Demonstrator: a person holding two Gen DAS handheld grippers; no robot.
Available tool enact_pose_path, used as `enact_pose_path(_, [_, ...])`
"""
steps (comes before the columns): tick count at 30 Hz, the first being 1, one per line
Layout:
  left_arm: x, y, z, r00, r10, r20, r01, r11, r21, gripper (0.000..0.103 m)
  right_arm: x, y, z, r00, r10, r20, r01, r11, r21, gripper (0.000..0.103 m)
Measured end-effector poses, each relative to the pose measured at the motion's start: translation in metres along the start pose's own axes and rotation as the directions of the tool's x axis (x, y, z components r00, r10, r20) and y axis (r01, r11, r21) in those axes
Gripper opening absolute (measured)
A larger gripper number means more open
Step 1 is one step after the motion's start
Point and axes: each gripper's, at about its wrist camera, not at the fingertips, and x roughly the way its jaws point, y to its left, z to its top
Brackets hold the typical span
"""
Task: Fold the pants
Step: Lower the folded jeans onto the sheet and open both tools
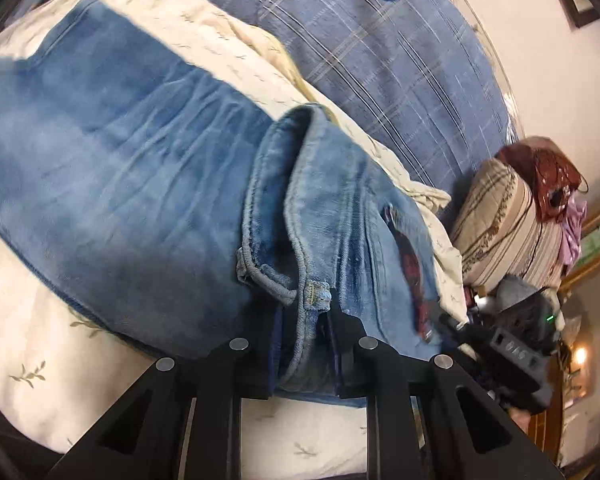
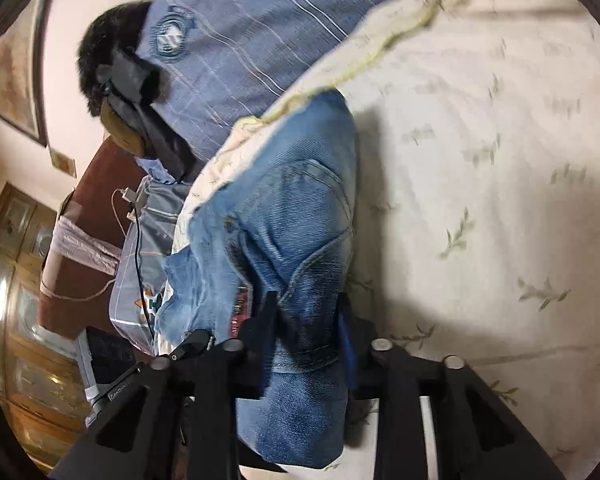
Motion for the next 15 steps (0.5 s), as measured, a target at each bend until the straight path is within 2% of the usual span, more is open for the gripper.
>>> enact_pose_path(3, [0.011,-0.016,0.007,0.998,-0.048,-0.027,0.047,0.999,-0.016,0.018,-0.016,0.010,0.021,0.995,-0.080,0.056,0.083,0.995,-0.059,0.022])
enact_pose_path(5, [0.030,-0.029,0.011,0.997,-0.054,-0.059,0.053,0.999,-0.012,0.018,-0.021,0.008,0.033,0.987,-0.133,0.087,0.140,0.987,-0.083,0.022])
enact_pose_path(7, [0.048,-0.041,0.010,0.997,-0.025,-0.076,0.029,0.998,0.051,0.019,-0.027,-0.002,0.039,0.974,-0.197,0.112,0.205,0.977,-0.063,0.022])
enact_pose_path(9, [0.064,-0.045,0.004,0.997,0.019,-0.073,-0.013,0.997,0.076,0.026,-0.020,-0.020,0.036,0.968,-0.234,0.088,0.237,0.971,-0.029,0.022])
enact_pose_path(10, [0.066,-0.044,0.002,0.998,0.023,-0.064,-0.018,0.997,0.081,0.035,-0.014,-0.030,0.033,0.967,-0.245,0.074,0.247,0.969,-0.023,0.025])
enact_pose_path(11, [0.066,-0.041,0.000,0.998,0.025,-0.063,-0.019,0.996,0.089,0.038,-0.009,-0.041,0.028,0.967,-0.249,0.062,0.249,0.968,-0.006,0.033])
enact_pose_path(13, [0.060,-0.040,-0.002,0.998,0.030,-0.057,-0.025,0.995,0.092,0.039,-0.012,-0.052,0.024,0.976,-0.205,0.073,0.201,0.978,0.053,0.047])
enact_pose_path(15, [0.049,-0.043,-0.001,0.998,0.047,-0.040,-0.043,0.995,0.093,0.040,-0.025,-0.046,0.023,0.974,-0.194,0.115,0.187,0.980,0.064,0.048])
